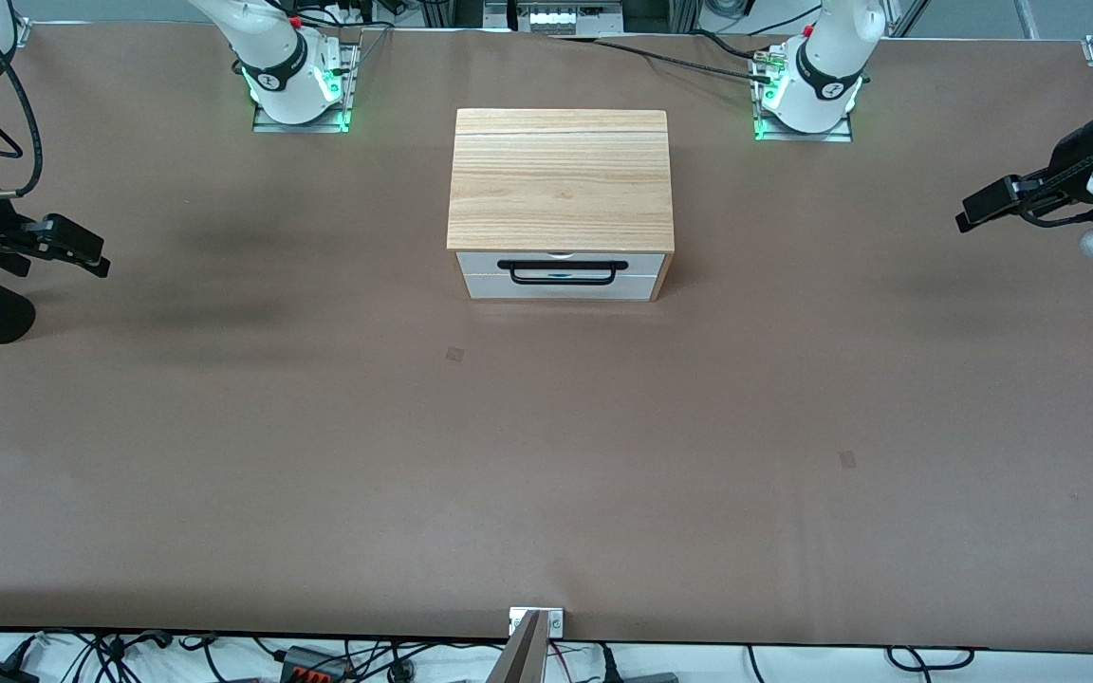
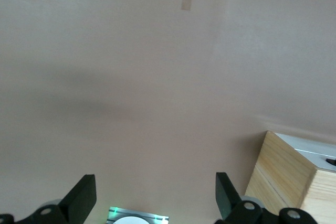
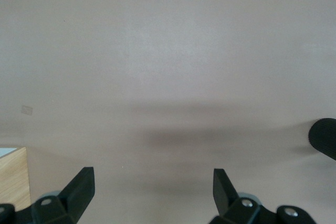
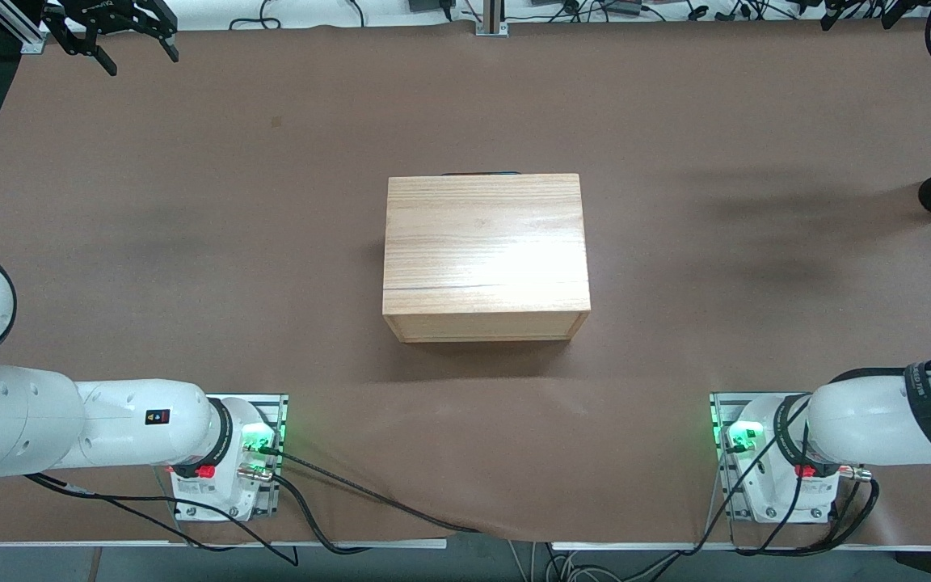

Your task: Pull top drawer with both arms simultaneously

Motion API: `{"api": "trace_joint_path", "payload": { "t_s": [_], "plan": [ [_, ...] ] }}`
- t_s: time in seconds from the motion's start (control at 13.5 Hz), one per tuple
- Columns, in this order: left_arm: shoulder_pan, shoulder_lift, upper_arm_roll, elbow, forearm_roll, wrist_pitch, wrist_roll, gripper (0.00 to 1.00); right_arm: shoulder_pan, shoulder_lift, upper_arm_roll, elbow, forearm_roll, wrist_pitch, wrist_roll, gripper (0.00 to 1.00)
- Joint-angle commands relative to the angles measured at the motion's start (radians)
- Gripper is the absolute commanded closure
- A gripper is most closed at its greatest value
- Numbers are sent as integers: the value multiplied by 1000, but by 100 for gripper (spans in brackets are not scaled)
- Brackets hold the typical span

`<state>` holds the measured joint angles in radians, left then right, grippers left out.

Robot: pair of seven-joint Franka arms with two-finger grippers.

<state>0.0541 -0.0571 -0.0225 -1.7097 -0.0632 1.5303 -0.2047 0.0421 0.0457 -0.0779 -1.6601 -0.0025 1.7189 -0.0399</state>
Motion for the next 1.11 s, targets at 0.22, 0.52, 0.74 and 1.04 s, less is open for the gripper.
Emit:
{"api": "trace_joint_path", "payload": {
  "t_s": [0.22, 0.52, 0.74, 1.04],
  "plan": [
    [15, 23, 3, 36, -33, -22, 25, 0, -2, -7, 9, -9, -13, 10, -3, 0],
    [26, 86, 6, 44, -289, -21, 39, 0, 10, -10, 16, 6, 2, 24, -1, 0],
    [20, 154, -7, 123, -331, -67, 36, 0, 35, -9, 30, 17, -11, 2, 6, 0],
    [13, 190, -13, 125, -402, -70, 37, 0, 45, 58, 32, 16, 4, -5, 0, 0]
  ]
}}
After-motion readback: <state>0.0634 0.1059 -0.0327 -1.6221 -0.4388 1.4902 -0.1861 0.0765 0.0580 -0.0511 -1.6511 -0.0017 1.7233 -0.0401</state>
